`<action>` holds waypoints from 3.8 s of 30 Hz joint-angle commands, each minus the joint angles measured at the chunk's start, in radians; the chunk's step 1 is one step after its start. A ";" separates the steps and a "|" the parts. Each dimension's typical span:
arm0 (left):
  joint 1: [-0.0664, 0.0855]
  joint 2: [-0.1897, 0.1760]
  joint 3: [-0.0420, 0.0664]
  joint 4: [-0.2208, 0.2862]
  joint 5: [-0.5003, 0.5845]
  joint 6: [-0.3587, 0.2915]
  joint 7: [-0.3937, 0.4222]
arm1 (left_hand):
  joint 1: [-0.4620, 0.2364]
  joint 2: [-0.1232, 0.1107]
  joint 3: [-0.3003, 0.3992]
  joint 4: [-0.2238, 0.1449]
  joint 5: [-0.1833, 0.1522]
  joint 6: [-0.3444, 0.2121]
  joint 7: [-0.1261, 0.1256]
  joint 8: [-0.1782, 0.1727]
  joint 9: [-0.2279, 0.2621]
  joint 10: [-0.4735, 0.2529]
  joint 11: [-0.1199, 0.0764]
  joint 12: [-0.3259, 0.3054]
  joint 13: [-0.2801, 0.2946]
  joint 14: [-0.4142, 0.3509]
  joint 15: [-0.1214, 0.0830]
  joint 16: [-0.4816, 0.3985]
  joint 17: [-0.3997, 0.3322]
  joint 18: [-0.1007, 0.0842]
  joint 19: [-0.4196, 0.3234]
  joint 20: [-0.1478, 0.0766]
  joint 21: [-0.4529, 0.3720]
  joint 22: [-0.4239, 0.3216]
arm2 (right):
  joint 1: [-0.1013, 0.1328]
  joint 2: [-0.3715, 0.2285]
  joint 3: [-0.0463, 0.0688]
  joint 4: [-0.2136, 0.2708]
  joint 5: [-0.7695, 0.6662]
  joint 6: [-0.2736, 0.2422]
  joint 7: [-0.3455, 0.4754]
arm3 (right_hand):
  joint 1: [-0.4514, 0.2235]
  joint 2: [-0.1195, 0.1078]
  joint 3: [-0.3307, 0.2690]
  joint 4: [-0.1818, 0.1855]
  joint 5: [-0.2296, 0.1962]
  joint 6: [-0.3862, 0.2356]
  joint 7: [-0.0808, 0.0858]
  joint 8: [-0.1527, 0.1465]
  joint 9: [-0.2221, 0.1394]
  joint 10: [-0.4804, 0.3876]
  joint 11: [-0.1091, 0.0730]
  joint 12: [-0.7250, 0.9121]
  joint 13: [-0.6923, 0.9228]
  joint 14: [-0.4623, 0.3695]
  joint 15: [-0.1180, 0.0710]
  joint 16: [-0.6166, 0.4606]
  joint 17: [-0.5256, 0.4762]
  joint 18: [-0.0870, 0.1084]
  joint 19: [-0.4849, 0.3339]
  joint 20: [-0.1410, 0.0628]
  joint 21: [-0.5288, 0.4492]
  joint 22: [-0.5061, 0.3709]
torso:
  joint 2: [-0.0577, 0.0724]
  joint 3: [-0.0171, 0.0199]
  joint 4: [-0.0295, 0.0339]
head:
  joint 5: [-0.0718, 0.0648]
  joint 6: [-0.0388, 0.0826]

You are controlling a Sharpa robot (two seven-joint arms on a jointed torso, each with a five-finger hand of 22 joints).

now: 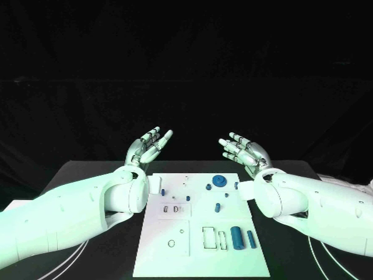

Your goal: Assemble the parts on the task board

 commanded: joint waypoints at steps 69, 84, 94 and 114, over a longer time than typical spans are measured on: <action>0.026 -0.316 0.026 0.434 0.010 0.216 -0.021 | 0.184 0.079 -0.051 -0.079 -0.002 0.681 0.075 0.079 0.034 0.792 -0.059 0.064 0.039 0.791 -0.097 0.151 0.139 0.072 0.823 -0.060 0.370 0.155 | 0.115 0.020 0.040 -0.073 -1.671 0.418 -0.510 | 0.133 -0.173 0.321 -0.078 -0.033 0.808 -0.004 0.038 0.039 0.835 -0.163 0.027 0.027 1.125 -0.232 1.030 0.794 0.027 0.912 -0.184 1.268 1.029 | 0.240 0.0022 0.0381 | -0.070 0.050; 0.026 -0.322 0.026 0.442 0.011 0.219 -0.024 | 0.185 0.080 -0.052 -0.080 -0.002 0.680 0.076 0.078 0.034 0.791 -0.058 0.062 0.039 0.790 -0.096 0.149 0.140 0.071 0.823 -0.060 0.370 0.155 | 0.115 0.043 0.040 -0.095 -1.682 0.431 -0.513 | 0.134 -0.170 0.325 -0.062 -0.034 0.809 -0.003 0.038 0.039 0.834 -0.162 0.028 0.028 1.123 -0.230 1.066 0.827 0.024 0.917 -0.182 1.286 1.054 | 0.249 -0.0002 0.0504 | -0.078 0.052; 0.026 -0.324 0.026 0.444 0.011 0.220 -0.027 | 0.185 0.080 -0.052 -0.080 -0.002 0.680 0.076 0.078 0.034 0.791 -0.058 0.062 0.039 0.790 -0.096 0.149 0.140 0.071 0.823 -0.060 0.370 0.155 | 0.115 0.051 0.040 -0.107 -1.689 0.447 -0.520 | 0.155 -0.139 0.350 -0.039 -0.054 0.855 -0.013 0.054 0.050 0.880 -0.174 0.035 0.033 1.126 -0.239 1.130 0.892 0.013 0.947 -0.186 1.329 1.123 | 0.252 -0.0022 0.0560 | -0.081 0.049; 0.026 -0.325 0.026 0.445 0.014 0.227 -0.030 | 0.189 0.083 -0.051 -0.085 -0.001 0.679 0.077 0.074 0.034 0.789 -0.057 0.057 0.039 0.791 -0.095 0.146 0.143 0.071 0.823 -0.060 0.371 0.155 | 0.116 0.060 0.043 -0.078 -1.693 0.216 -0.559 | 0.202 -0.116 0.427 -0.034 -0.122 0.880 -0.006 0.049 0.068 0.903 -0.174 0.026 0.029 1.120 -0.239 1.176 0.924 0.002 0.969 -0.190 1.370 1.186 | 0.258 -0.0057 0.0684 | -0.084 0.065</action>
